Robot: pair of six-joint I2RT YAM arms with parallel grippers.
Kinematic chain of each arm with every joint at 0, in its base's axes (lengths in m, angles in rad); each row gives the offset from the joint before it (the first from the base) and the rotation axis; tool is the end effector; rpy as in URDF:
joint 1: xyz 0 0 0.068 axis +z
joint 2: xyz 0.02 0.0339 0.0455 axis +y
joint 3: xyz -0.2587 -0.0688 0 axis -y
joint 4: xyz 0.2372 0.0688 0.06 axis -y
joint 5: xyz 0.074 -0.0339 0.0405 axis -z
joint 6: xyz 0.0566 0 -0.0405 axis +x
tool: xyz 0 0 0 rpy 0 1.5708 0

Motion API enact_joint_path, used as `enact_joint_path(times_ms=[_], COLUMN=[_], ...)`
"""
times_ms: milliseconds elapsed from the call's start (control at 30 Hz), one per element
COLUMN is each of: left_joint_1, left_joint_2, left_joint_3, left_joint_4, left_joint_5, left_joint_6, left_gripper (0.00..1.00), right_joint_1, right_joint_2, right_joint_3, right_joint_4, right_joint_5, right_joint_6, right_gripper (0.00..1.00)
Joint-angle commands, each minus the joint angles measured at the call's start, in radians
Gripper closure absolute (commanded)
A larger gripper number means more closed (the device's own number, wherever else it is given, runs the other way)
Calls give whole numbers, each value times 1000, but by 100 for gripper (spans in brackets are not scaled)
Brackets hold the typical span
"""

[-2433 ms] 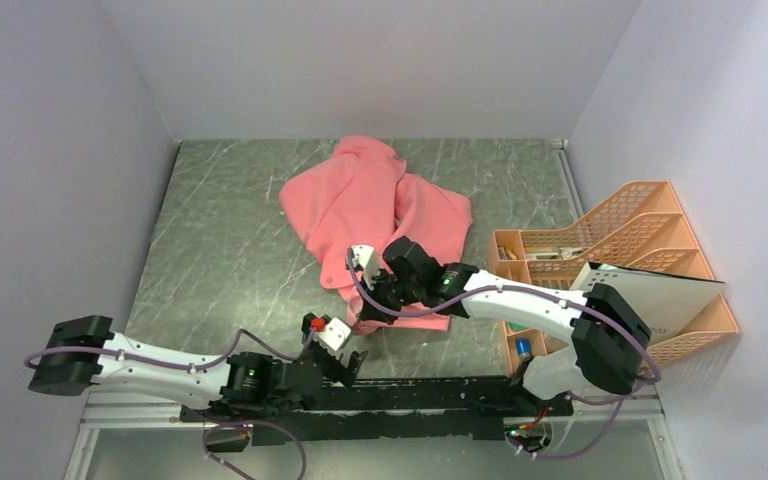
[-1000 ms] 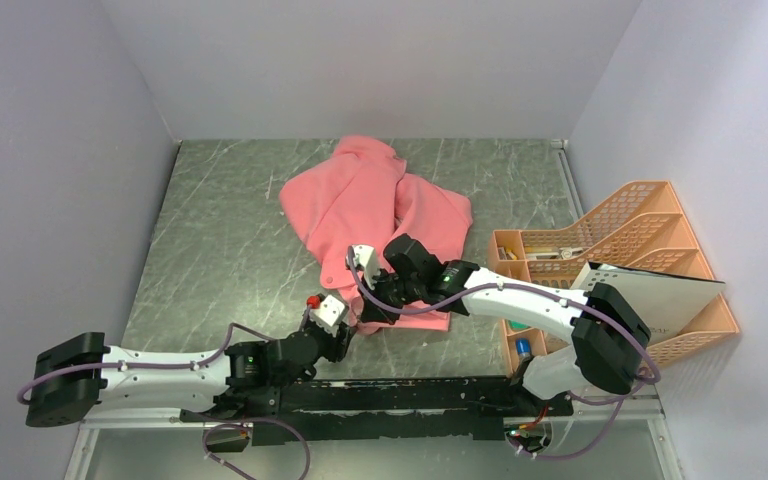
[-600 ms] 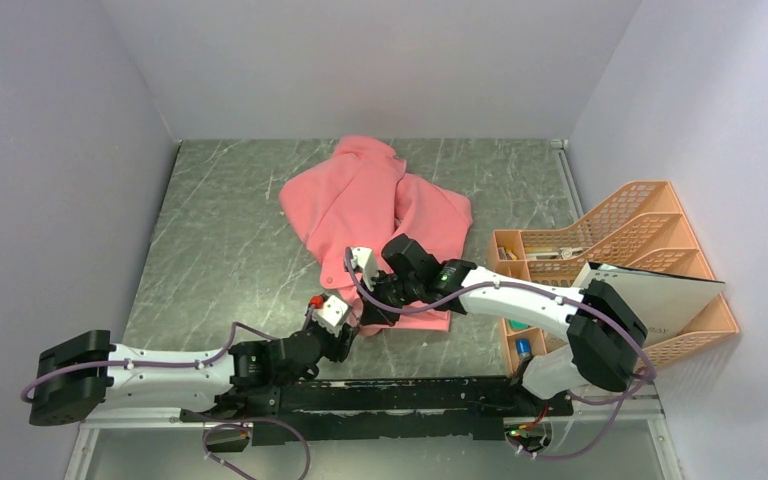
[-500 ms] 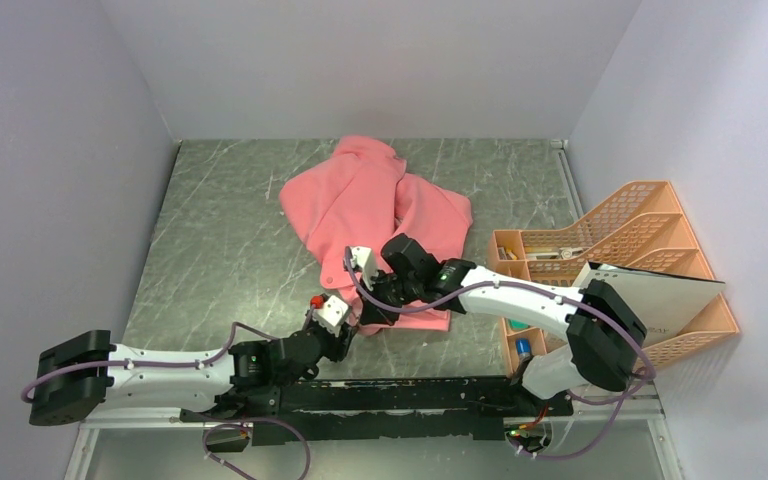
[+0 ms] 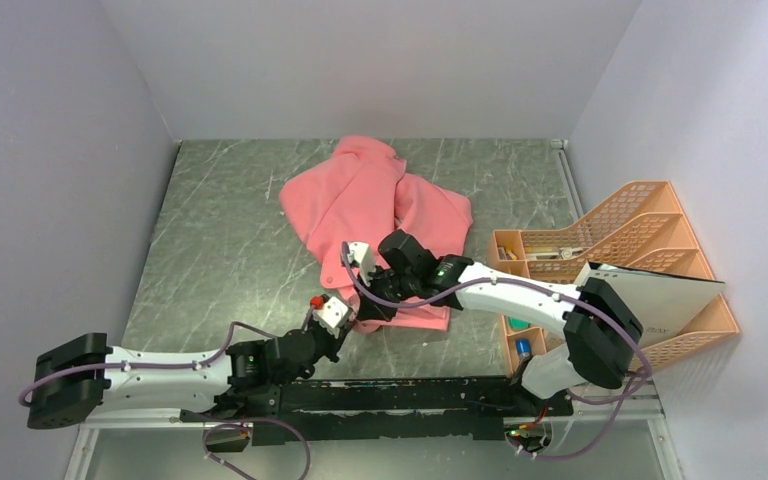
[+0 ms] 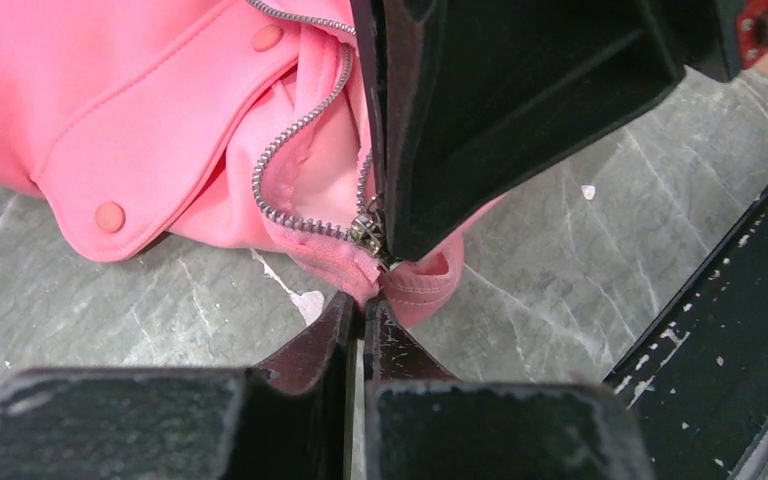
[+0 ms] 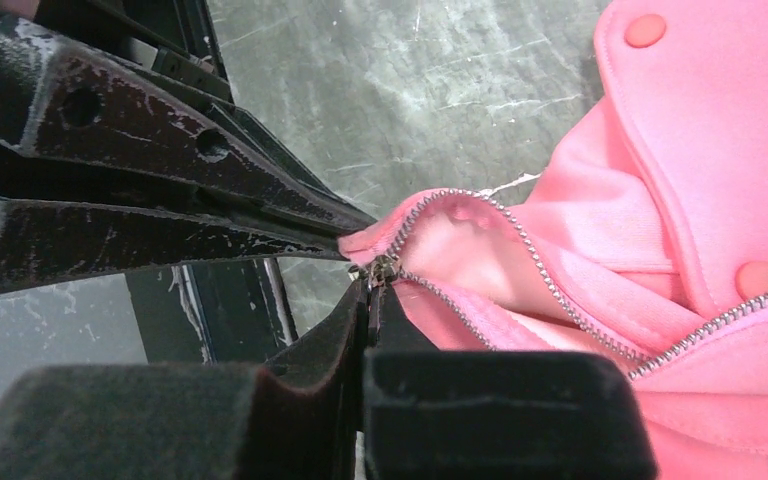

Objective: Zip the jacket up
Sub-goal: Zip the zipper on the jacket.

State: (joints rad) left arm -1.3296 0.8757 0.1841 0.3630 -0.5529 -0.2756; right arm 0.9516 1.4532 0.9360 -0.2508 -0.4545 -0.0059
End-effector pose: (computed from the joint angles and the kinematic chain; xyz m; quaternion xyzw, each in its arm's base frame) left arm 0.0745 -0.1783 0.1677 0.2562 0.7561 -0.2484 0.5486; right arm 0.1628 0.2712 0.2185 -0.4913 0.7555 0.3580 0.2444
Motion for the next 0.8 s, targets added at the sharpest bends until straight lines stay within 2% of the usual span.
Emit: enact_joint_path(times_ms=[0, 500, 767], left_joint_1=[1, 1, 1], left_joint_2=[-37, -43, -50], left_joint_3=[-8, 20, 20], left_joint_4=[85, 19, 2], left_joint_5=[69, 178, 243], left_joint_6=[41, 95, 99], left_gripper=[95, 95, 95], right_joint_1=[-22, -51, -58], right_joint_2=[2, 64, 45], right_joint_3=[61, 172, 171], right_joint_4=[7, -106, -37], right_joint_5=[29, 125, 157], right_joint_6=[1, -57, -17], right_gripper=[100, 100, 100])
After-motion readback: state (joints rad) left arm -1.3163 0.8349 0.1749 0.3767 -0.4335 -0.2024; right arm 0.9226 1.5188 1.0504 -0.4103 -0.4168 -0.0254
